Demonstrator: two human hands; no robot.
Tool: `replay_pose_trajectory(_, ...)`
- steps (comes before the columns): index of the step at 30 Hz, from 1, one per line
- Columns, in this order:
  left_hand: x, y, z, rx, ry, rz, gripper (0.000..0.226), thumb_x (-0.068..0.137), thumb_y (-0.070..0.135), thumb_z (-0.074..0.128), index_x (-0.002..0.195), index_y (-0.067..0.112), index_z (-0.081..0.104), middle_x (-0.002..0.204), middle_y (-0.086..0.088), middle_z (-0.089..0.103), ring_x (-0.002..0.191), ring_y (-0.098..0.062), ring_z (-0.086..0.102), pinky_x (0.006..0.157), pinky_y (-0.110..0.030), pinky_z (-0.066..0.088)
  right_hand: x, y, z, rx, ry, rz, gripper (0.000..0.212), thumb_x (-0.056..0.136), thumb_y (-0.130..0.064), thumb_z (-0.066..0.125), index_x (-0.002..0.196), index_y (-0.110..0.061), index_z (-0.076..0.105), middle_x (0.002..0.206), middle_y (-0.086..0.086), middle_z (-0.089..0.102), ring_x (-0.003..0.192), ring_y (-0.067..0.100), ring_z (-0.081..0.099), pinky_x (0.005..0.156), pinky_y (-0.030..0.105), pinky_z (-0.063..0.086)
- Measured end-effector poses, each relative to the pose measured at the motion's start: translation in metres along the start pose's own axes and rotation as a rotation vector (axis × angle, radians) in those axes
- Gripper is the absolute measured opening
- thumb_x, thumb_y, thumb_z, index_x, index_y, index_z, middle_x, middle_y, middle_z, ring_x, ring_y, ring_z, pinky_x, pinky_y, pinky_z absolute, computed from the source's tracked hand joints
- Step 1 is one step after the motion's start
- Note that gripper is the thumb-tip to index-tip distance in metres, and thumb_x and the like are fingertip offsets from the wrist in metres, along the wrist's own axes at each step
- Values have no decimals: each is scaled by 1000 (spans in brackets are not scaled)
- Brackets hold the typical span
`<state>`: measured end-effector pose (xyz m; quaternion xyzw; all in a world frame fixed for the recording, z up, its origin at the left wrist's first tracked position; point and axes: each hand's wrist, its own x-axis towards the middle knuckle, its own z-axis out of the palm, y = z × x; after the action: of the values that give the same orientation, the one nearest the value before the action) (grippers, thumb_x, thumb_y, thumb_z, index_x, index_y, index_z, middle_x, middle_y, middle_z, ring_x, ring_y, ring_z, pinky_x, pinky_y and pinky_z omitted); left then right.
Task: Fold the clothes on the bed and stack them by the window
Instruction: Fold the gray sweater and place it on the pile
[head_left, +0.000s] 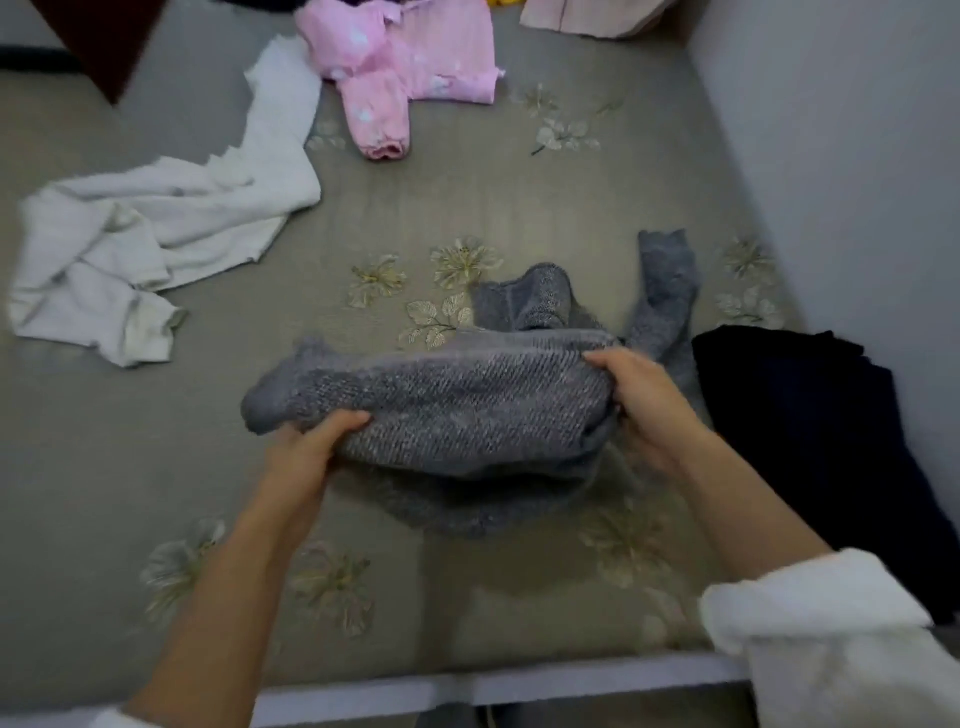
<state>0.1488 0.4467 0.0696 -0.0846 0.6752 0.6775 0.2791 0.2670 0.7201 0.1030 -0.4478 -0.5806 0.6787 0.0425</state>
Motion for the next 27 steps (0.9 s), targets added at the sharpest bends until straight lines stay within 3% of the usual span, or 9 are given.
replay_pose_trajectory(2,-10,51,12,11,26,101,15,81,19,70,96,21,69,91,8,74,80,-8,70,60,-22,54,-19,-60,-5,-8,4,-152,16,88,-21,60,75,-16,68,86,5,72,82,18,67,70,31,52)
replay_pose_trajectory(7,-61,170,41,-2,146,303,34,81,38,67,102,11,69,84,3,73,76,-10,68,62,-23,51,-89,-179,-14,132,-129,-390,16,89,-18,57,74,-14,62,58,-1,65,55,11,63,53,23,49)
replay_pose_trajectory(9,-80,205,41,-103,96,326,32,81,40,68,96,11,70,81,0,73,72,-14,68,63,-23,50,-112,-217,-17,194,-203,-496,15,89,-18,55,75,-15,61,59,0,62,54,12,61,53,23,49)
replay_pose_trajectory(12,-99,240,44,-171,-107,382,43,86,38,65,117,8,62,105,-12,60,87,-26,58,80,-34,44,-129,-262,-17,289,-254,-620,32,89,-16,53,59,-16,64,56,0,60,52,13,60,52,22,48)
replay_pose_trajectory(18,-94,272,70,-164,-29,467,21,86,13,68,100,20,55,84,3,62,58,-2,63,52,-17,48,-82,-282,-16,435,-227,-490,32,95,-14,40,65,-13,52,56,3,56,52,16,56,55,22,51)
replay_pose_trajectory(21,-75,269,82,-148,-1,379,15,89,9,62,90,22,54,77,2,59,55,-5,57,42,-12,42,-45,-248,-34,410,-174,-332,32,97,-20,42,65,-19,41,38,-6,37,32,8,34,38,18,31)
replay_pose_trajectory(23,-63,259,94,-148,-3,315,16,91,5,58,87,20,54,76,-2,57,59,-9,52,39,-12,40,-30,-213,-40,198,-161,-262,24,96,-18,45,72,-21,44,50,-5,49,42,8,45,49,20,36)
replay_pose_trajectory(25,-52,244,109,-150,-22,243,18,91,1,56,86,18,53,78,-5,56,63,-12,53,41,-14,45,-17,-173,-38,-104,-216,-227,14,88,-7,53,87,-20,58,86,-1,63,78,12,59,75,31,46)
replay_pose_trajectory(27,-48,231,129,-138,-73,182,19,90,-2,55,86,16,53,79,-7,56,68,-15,56,47,-19,53,-16,-134,-26,-338,-378,-172,36,80,-5,65,112,-21,60,118,-3,61,106,12,56,90,41,44)
